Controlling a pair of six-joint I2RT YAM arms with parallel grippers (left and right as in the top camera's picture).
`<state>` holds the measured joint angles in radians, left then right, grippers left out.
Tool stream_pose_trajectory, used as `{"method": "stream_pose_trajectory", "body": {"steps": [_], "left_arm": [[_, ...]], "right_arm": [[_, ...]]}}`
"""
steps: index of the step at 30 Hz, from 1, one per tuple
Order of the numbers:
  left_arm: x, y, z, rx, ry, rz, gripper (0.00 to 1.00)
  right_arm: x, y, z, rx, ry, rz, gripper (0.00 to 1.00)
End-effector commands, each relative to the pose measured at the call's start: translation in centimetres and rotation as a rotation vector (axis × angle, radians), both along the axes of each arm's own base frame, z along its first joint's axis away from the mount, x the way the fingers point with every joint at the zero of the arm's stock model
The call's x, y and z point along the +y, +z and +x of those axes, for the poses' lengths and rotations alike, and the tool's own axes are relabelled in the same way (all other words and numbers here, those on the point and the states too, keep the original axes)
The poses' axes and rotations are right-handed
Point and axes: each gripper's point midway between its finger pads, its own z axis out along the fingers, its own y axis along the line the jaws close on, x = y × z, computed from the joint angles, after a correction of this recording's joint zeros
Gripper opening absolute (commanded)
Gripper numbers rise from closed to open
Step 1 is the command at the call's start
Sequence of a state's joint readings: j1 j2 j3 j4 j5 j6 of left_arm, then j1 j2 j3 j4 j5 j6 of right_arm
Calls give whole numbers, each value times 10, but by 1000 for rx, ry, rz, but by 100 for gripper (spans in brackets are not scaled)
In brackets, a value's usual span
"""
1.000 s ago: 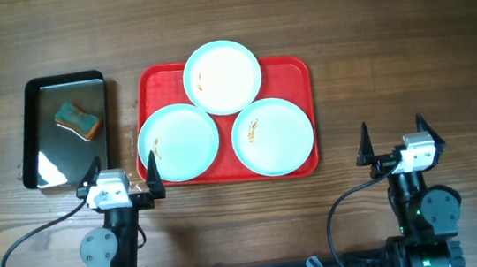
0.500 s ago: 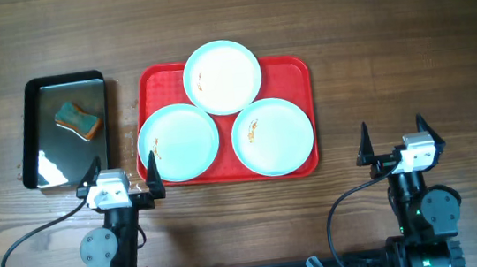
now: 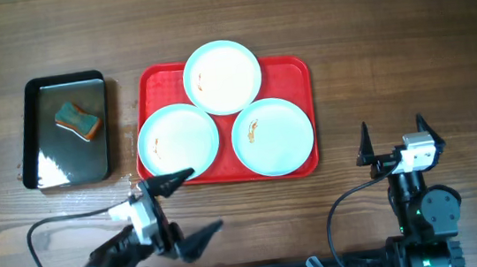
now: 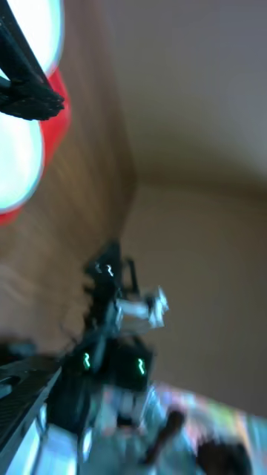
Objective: Clean dirty plates on tray and stack at the side
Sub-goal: 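Move the left gripper toward the sponge in the black tray, then grasp the green-and-orange sponge with the left gripper and wipe it in the tray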
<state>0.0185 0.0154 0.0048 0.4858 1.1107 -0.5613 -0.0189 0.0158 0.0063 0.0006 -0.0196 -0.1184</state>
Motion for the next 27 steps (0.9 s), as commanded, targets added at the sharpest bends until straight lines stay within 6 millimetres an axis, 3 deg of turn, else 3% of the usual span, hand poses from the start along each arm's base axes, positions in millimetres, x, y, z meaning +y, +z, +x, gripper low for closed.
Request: {"method": "stream_pose_trajectory", "body": {"steps": [1, 2, 5, 6, 7, 9, 12, 13, 15, 17, 19, 21, 23, 27], "left_arm": [[0, 21, -12, 67, -52, -98, 100], [9, 35, -1, 50, 31, -143, 100], [32, 51, 31, 79, 240, -111, 100], [46, 50, 51, 167, 345, -94, 100], [82, 40, 83, 421, 566, -135, 100], [117, 30, 104, 629, 763, -12, 100], [127, 25, 119, 832, 785, 86, 100], [129, 20, 126, 868, 780, 91, 100], [124, -12, 128, 1034, 724, 109, 100], [135, -15, 141, 1086, 772, 102, 99], [179, -15, 154, 1193, 1025, 159, 99], [239, -19, 163, 1372, 1336, 324, 100], [258, -36, 183, 1479, 1384, 427, 100], [276, -102, 222, 1586, 1370, 474, 100]], "right_arm": [[-4, 1, 0, -4, -22, -12, 100], [-4, 1, 0, -4, -22, -12, 100], [-4, 1, 0, -4, -22, -12, 100], [-4, 1, 0, -4, -22, -12, 100], [-4, 1, 0, -4, -22, -12, 100], [-4, 1, 0, -4, -22, -12, 100], [-4, 1, 0, -4, -22, -13, 100], [-4, 1, 0, -4, -22, -12, 100], [-4, 1, 0, -4, -22, -13, 100], [-4, 1, 0, -4, -22, -13, 100], [-4, 1, 0, -4, -22, -12, 100], [-4, 1, 0, -4, -22, -12, 100], [-4, 1, 0, -4, -22, -12, 100], [-4, 1, 0, -4, -22, -12, 99]]}}
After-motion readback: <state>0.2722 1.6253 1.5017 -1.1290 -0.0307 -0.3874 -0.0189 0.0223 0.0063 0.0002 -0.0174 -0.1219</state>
